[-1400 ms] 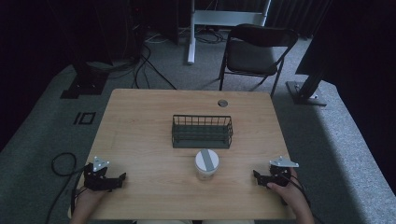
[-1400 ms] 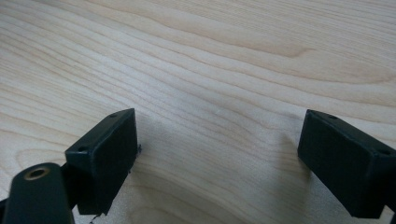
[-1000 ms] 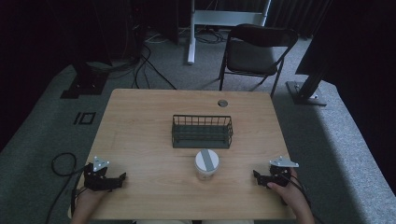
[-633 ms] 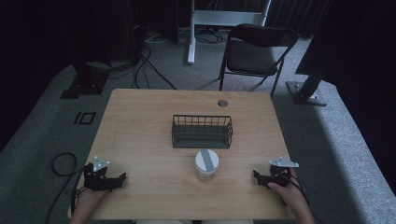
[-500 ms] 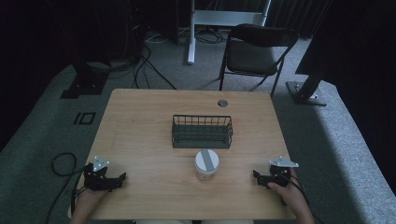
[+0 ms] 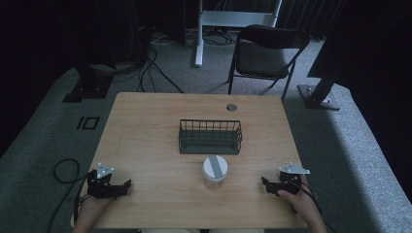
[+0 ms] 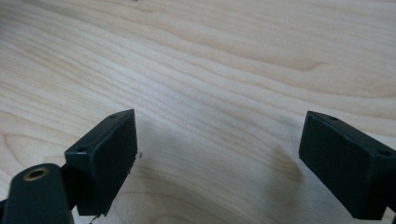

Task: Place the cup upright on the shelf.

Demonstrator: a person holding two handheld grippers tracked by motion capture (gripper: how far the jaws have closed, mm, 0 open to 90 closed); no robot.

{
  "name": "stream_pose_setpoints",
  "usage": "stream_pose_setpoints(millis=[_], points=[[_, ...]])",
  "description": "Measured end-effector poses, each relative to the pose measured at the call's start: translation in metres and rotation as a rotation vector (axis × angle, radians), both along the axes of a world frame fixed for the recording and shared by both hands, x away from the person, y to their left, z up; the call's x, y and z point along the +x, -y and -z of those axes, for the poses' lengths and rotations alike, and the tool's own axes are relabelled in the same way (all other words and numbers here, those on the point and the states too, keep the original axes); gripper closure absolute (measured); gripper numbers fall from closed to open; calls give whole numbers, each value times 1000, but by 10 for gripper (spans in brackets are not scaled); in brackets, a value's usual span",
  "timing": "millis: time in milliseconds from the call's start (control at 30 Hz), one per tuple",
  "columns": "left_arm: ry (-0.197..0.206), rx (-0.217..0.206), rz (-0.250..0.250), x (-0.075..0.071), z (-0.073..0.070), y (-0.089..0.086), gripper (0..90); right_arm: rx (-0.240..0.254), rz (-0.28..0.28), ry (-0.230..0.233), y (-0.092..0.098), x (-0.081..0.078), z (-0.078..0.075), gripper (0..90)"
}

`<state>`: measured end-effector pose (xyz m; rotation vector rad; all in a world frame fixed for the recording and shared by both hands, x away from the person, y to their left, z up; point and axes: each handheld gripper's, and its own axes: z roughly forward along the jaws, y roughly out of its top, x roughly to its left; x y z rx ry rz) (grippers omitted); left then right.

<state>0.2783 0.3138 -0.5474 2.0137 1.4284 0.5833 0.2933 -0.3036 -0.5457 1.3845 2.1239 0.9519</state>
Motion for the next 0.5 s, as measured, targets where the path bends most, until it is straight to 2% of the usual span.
stream_pose_setpoints(millis=[67, 233, 500], points=[[0, 0, 0, 0, 0, 0, 12, -8, 2, 2, 0, 0, -2, 113], [0, 0, 0, 0, 0, 0, 12, 37, -35, 15, -4, 0, -7, 113], [0, 0, 0, 0, 0, 0, 12, 36, -65, 24, -12, 2, -11, 114]])
